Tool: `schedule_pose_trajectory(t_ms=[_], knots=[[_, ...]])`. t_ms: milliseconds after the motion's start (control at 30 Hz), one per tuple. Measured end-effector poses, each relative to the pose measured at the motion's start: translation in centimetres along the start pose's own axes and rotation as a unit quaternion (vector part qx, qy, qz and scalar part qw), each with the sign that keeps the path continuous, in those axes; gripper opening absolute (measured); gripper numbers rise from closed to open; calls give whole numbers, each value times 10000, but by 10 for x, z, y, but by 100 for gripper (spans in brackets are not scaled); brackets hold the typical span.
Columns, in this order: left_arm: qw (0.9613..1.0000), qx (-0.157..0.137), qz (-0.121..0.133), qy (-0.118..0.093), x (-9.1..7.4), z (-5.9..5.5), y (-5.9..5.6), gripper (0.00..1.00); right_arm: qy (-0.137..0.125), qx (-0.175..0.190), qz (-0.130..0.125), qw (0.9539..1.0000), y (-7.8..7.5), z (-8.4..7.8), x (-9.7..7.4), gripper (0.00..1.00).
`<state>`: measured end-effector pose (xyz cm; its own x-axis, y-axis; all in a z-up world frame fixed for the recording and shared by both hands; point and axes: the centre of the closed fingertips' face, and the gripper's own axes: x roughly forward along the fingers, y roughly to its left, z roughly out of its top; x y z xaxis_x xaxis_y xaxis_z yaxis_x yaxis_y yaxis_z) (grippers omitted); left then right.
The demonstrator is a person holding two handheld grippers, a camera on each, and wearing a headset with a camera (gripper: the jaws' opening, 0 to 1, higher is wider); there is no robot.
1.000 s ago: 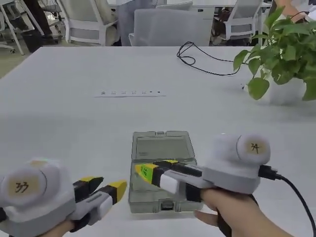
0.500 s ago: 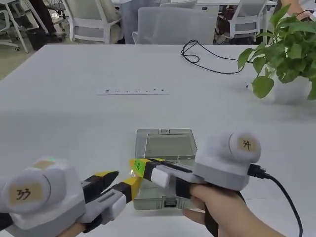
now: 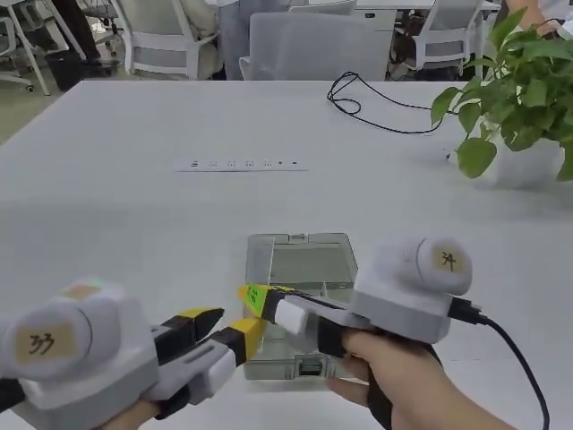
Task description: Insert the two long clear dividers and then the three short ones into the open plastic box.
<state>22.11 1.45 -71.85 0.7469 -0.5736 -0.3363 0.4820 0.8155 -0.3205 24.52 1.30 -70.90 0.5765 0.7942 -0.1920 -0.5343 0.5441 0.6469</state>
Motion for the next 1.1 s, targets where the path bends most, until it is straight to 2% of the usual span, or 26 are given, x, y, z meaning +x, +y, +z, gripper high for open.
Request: schedule_pose_trajectory(t_ms=[267,400,500,600,667,700,733,800,833,867,900,933,1100], knots=[[10000,-2,39,-32,0,2,1,31,-33,112,-8,9999,1,2,2,6],[9999,130,1,30,1,1,0,32,-21,182,-40,9998,-1,4,2,6],[9994,344,-31,97,1,-2,-1,36,-27,233,-159,9996,-5,8,1,6],[9985,516,-138,114,0,-2,-4,41,53,434,-392,9983,-14,12,-2,6],[9974,686,-186,149,-1,-2,-3,46,168,383,-633,9971,-23,13,-5,6],[9965,807,-167,165,-2,-2,-2,49,172,421,-664,9968,-24,14,-6,6],[9945,1019,-169,199,-2,-2,-1,50,233,485,-760,9957,-28,15,-7,6],[9921,1226,-161,230,-3,-2,0,55,352,525,-944,9935,-35,15,-9,6],[9915,1268,-166,222,-3,-2,0,58,464,571,-1079,9914,-40,14,-11,6],[9912,1291,-170,219,-3,-2,1,60,483,598,-1108,9909,-42,15,-11,6],[9901,1375,-189,186,-2,-1,1,62,633,676,-1243,9879,-46,13,-13,6],[9893,1435,-204,169,-2,-1,1,64,649,703,-1275,9872,-47,14,-12,6],[9851,1695,-275,71,-1,2,-2,74,1044,927,-1651,9763,-59,10,-15,6]])
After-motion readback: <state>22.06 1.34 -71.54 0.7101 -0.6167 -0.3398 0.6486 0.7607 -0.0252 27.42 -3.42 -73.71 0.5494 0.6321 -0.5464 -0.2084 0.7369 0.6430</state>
